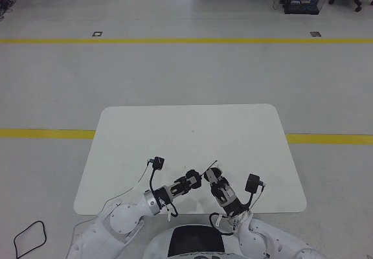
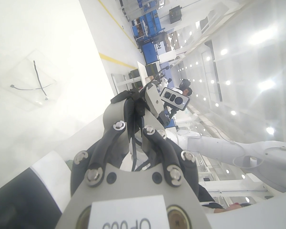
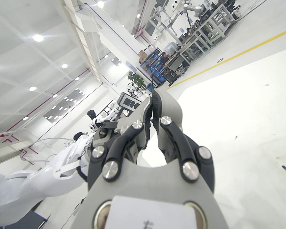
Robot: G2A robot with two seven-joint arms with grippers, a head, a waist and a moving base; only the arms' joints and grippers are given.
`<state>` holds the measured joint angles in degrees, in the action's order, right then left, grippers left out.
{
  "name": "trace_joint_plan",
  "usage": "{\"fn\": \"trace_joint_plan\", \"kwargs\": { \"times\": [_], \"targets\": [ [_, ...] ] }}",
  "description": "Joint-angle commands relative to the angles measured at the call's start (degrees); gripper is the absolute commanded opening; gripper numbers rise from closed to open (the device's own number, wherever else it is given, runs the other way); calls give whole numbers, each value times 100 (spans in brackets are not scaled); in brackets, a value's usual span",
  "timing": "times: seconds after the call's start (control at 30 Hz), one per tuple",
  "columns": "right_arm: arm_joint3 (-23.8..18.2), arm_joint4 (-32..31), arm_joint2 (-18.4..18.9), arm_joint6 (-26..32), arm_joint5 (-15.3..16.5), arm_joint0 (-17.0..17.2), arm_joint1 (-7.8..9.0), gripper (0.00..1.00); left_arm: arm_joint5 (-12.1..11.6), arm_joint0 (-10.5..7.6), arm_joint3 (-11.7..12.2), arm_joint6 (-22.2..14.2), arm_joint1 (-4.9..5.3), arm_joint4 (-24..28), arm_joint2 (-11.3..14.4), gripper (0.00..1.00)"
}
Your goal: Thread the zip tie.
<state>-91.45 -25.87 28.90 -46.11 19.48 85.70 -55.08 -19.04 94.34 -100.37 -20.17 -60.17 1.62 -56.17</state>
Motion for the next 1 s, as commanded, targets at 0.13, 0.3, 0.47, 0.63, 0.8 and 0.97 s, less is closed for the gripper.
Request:
{"fn": "trace_joint_plan", "kwargs": {
  "times": [0.13, 0.3, 0.47, 0.63, 0.8, 0.97],
  "targets": [
    [-24, -110, -3, 47, 0, 12, -2, 0, 5, -4, -6, -3, 10, 5, 7, 0],
    [-12, -115, 3, 101, 0, 20, -1, 0, 7, -5, -30, -11, 17, 5, 19, 0],
    [5, -108, 16, 128, 0, 27, -5, 0, 4, -10, -32, -25, 25, 20, 28, 0],
    [-10, -50, 37, 145, 0, 48, -2, 100, 9, -14, -35, -39, 31, 70, 39, 0],
    [-122, 45, 63, 143, 0, 99, 45, 100, -39, -23, 7, -146, 41, 365, 0, 0],
    [-253, 117, 130, 61, 0, 160, 198, 100, -44, -32, 73, -372, 74, 828, -172, 0]
  ]
}}
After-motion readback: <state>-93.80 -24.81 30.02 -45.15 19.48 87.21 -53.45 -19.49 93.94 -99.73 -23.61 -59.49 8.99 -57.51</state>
